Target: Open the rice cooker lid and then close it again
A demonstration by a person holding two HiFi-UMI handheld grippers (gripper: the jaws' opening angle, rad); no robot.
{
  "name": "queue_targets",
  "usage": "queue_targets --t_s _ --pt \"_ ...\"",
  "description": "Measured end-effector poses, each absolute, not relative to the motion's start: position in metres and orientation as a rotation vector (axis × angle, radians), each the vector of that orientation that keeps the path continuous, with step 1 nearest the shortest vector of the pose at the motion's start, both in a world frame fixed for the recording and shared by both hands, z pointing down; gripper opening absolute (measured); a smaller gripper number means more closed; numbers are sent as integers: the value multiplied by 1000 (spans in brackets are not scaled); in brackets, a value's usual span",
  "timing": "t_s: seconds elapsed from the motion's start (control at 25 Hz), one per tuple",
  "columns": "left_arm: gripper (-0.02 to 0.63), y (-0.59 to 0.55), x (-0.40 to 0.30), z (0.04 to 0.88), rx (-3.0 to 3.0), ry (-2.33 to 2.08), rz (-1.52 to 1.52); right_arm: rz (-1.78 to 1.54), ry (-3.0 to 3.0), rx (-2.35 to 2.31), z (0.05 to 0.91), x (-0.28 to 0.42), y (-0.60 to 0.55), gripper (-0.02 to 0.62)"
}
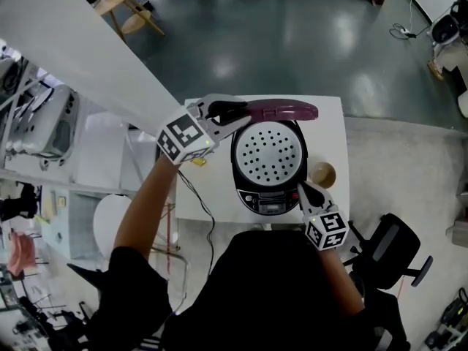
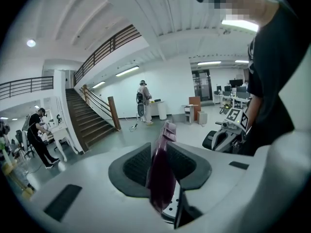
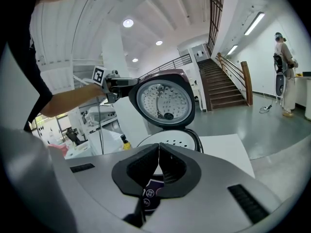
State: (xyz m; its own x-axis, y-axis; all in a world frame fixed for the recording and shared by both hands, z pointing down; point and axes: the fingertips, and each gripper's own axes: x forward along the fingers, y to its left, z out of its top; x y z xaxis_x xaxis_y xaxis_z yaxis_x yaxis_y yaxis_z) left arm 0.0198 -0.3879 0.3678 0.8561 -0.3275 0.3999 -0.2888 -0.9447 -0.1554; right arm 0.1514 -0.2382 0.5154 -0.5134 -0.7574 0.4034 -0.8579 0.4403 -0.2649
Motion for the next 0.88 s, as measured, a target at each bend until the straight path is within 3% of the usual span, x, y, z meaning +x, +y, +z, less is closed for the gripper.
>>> queue_targets --t_s 0.88 --pt "80 -336 28 393 -2839 476 -760 650 -2472 1447 514 147 -194 0"
